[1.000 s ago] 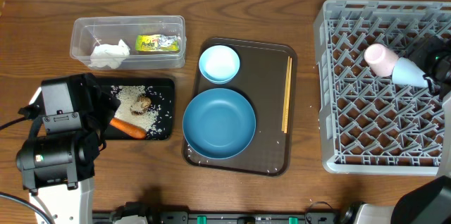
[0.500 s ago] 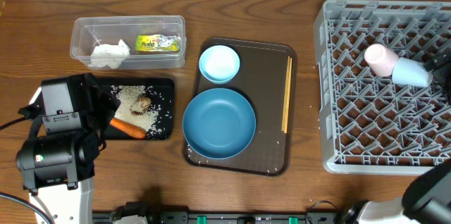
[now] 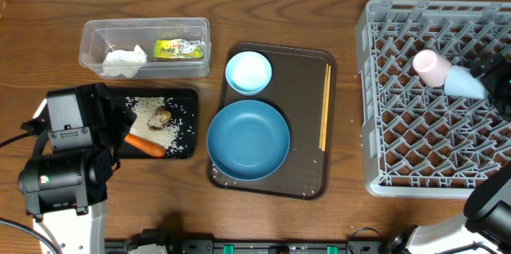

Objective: Sort waste into correct bins and load items into the dishwasher rack

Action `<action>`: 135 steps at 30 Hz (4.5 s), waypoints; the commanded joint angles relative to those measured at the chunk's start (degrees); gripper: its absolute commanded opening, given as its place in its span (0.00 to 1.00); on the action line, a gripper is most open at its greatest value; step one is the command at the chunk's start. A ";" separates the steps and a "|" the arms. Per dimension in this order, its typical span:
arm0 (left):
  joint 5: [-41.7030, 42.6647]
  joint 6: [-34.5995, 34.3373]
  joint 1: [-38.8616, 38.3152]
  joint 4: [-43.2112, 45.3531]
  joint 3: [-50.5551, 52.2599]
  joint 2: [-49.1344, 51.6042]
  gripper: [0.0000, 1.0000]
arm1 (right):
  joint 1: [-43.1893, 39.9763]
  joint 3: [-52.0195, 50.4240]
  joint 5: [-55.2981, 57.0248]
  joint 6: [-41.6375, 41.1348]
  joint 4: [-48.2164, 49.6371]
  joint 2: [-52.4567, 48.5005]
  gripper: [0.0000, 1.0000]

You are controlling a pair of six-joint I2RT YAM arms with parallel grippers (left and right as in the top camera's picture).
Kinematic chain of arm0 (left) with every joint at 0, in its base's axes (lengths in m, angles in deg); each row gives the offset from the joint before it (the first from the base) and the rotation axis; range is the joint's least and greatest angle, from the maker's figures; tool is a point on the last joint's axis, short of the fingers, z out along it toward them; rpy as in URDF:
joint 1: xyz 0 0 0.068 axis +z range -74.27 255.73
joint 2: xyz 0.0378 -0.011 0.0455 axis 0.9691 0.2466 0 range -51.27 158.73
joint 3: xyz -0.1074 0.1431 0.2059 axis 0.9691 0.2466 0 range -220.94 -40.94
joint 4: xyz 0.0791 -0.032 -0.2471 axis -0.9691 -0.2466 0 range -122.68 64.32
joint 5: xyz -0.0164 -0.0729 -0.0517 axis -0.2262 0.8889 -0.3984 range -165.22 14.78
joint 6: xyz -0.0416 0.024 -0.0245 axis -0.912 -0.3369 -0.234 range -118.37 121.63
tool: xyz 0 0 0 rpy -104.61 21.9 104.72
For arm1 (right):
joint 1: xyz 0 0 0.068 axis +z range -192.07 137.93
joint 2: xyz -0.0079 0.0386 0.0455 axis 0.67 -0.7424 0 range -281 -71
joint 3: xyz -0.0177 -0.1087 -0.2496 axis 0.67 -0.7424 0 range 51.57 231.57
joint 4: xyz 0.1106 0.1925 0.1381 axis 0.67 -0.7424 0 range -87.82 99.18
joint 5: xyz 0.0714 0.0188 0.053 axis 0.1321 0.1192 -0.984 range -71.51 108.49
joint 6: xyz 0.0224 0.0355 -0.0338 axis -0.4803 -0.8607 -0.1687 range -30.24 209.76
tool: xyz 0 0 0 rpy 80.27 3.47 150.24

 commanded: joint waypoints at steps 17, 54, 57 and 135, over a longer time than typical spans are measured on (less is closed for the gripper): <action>-1.11 -0.11 0.24 -0.17 -0.20 0.00 0.98 | 0.37 0.76 -2.23 5.44 0.04 -3.37 0.93; -1.11 -0.11 0.24 -0.17 -0.20 0.00 0.98 | 0.35 0.79 -4.28 2.56 -3.54 1.81 0.33; -1.11 -0.11 0.24 -0.17 -0.20 0.00 0.98 | 0.35 0.79 -3.28 0.42 -6.03 3.69 0.35; -1.11 -0.11 0.24 -0.17 -0.20 0.00 0.98 | 9.09 -0.50 14.47 -11.37 -0.07 3.21 0.62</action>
